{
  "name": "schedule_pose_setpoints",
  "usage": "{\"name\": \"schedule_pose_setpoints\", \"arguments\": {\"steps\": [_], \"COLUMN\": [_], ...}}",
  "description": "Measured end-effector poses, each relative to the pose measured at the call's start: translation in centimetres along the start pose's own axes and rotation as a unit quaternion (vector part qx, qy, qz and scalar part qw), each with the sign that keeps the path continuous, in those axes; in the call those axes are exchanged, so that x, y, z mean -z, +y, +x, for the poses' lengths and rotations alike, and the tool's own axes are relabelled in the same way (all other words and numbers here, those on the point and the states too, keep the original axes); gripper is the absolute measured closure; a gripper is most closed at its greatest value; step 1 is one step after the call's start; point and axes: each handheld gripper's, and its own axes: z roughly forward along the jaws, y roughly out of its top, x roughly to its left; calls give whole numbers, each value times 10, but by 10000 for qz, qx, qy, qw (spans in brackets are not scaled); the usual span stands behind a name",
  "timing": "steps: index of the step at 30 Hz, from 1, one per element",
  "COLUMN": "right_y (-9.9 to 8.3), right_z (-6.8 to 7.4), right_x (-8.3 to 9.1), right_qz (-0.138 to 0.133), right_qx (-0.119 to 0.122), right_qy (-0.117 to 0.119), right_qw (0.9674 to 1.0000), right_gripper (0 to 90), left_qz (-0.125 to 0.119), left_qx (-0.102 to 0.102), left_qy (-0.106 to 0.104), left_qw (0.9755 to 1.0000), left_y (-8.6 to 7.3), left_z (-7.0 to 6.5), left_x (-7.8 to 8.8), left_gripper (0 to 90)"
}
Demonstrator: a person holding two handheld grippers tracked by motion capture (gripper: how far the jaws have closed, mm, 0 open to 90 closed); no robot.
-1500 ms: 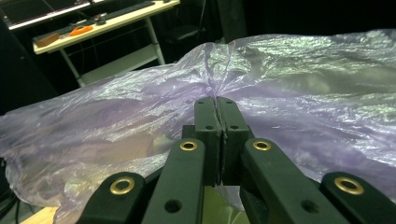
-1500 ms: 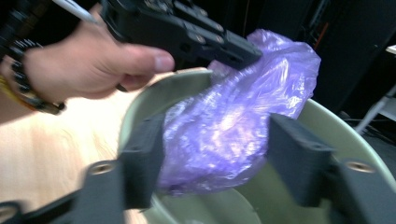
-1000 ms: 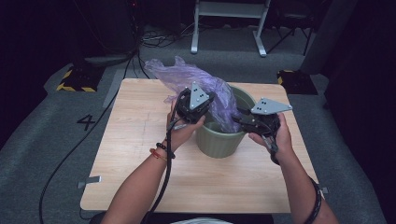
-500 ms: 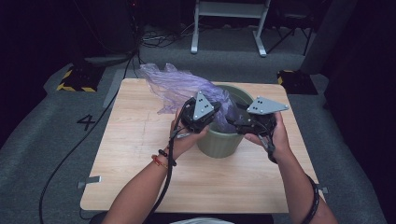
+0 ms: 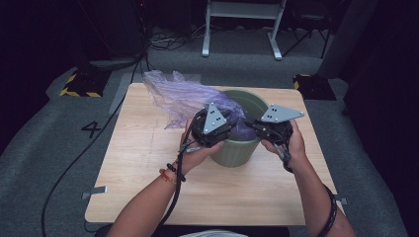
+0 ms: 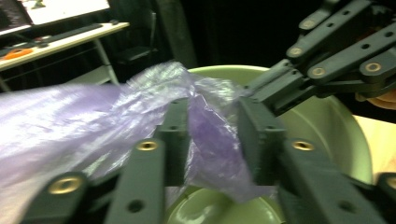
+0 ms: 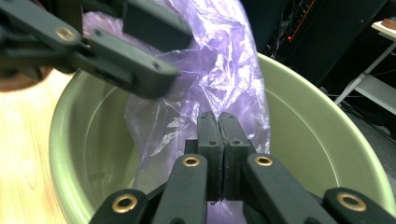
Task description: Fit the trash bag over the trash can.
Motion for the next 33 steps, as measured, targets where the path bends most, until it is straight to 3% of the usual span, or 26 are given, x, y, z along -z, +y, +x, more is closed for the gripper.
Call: {"name": "schedule_pose_setpoints", "arguments": {"steps": [2, 3, 4, 5, 9, 14, 22, 26, 29, 33], "right_y": [-1, -2, -2, -4, -6, -10, -14, -15, -17, -18], "right_z": [0, 0, 0, -1, -2, -5, -9, -11, -12, -11], "right_x": [0, 0, 0, 0, 1, 5, 8, 9, 10, 10], "right_qz": [-4, -7, -7, -23, -23, -36, -22, -38, -43, -14], "right_qx": [-5, -17, -17, -42, -78, -111, -118, -119, -112, -69], "right_qy": [7, 7, 7, 7, 2, -3, -19, -13, 15, 25], "right_qw": [10000, 10000, 10000, 10000, 10000, 9999, 9999, 9999, 9999, 10000], "right_gripper": [893, 892, 892, 892, 892, 891, 879, 870, 857, 848], "left_qz": [4, 3, 18, 98, 254, 311, 396, 534, 881, 1018], "left_qx": [30, 66, 111, 168, 231, 258, 432, 402, 231, 120], "left_qy": [77, 130, 160, 194, 221, 541, 785, 701, 475, 397], "left_qw": [10000, 9999, 9998, 9996, 9992, 9977, 9952, 9953, 9947, 9939], "left_y": [-1, -2, -3, -6, -15, -35, -52, -58, -69, -73], "left_z": [2, 4, 7, 12, 21, 40, 64, 68, 68, 66], "left_x": [4, 7, 11, 17, 29, 54, 73, 72, 61, 52], "left_gripper": [550, 464, 464, 353, 256, 223, 188, 178, 175, 197]}}
